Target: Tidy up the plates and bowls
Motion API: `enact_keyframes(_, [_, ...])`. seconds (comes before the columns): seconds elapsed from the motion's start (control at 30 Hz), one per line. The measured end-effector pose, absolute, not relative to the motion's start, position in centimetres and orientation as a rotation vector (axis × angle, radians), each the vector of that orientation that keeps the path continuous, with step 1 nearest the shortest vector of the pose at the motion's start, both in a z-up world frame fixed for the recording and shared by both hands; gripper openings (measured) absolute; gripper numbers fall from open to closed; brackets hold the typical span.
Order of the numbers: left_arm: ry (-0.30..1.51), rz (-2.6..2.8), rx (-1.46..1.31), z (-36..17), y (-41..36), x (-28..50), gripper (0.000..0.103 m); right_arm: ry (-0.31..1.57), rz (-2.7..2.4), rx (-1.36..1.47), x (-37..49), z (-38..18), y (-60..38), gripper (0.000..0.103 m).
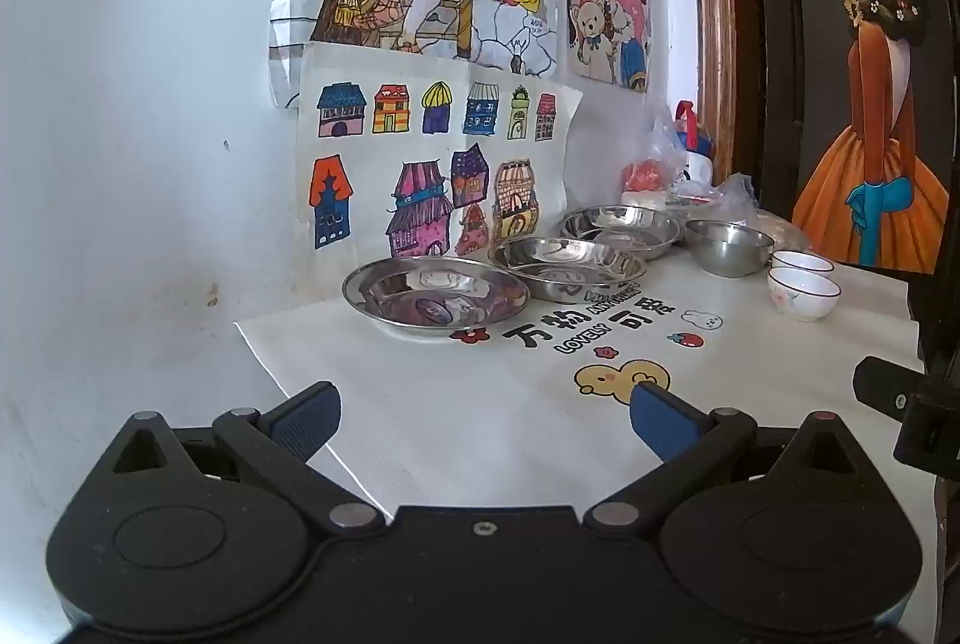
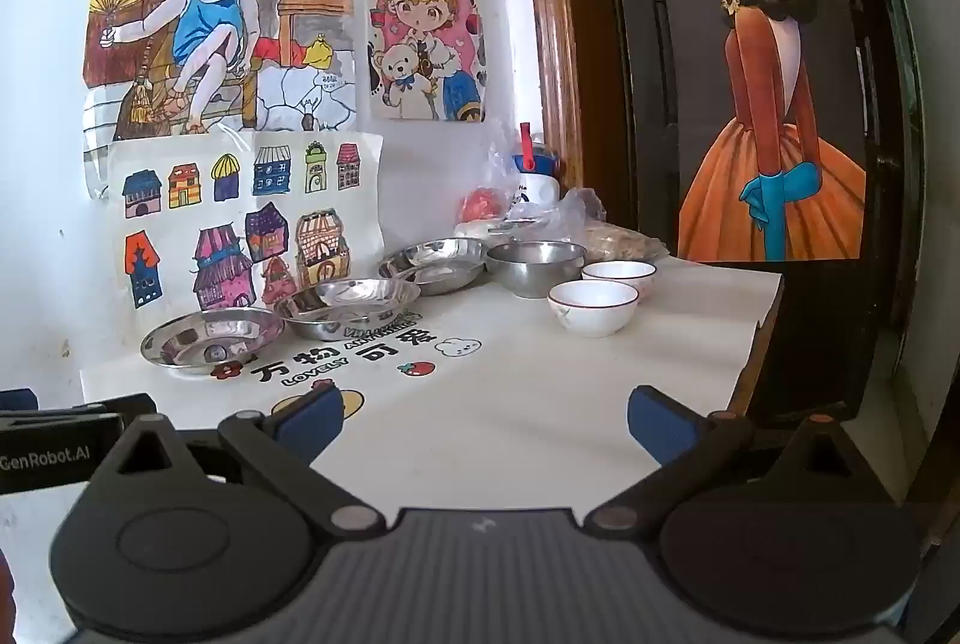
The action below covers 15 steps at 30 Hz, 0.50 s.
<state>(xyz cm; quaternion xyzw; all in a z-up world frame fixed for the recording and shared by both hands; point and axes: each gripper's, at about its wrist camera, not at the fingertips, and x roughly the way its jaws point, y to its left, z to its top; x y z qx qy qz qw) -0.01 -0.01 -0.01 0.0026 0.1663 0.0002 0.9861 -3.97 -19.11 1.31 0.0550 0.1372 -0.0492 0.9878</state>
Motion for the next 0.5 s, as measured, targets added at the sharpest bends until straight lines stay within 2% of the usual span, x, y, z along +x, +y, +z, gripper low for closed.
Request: enact_keyframes(0.5, [0.338, -0.002, -0.002, 0.0, -0.01, 0.01, 0.102, 0.272, -0.095, 0.109, -4.18, 1.23, -19.12, 0.103])
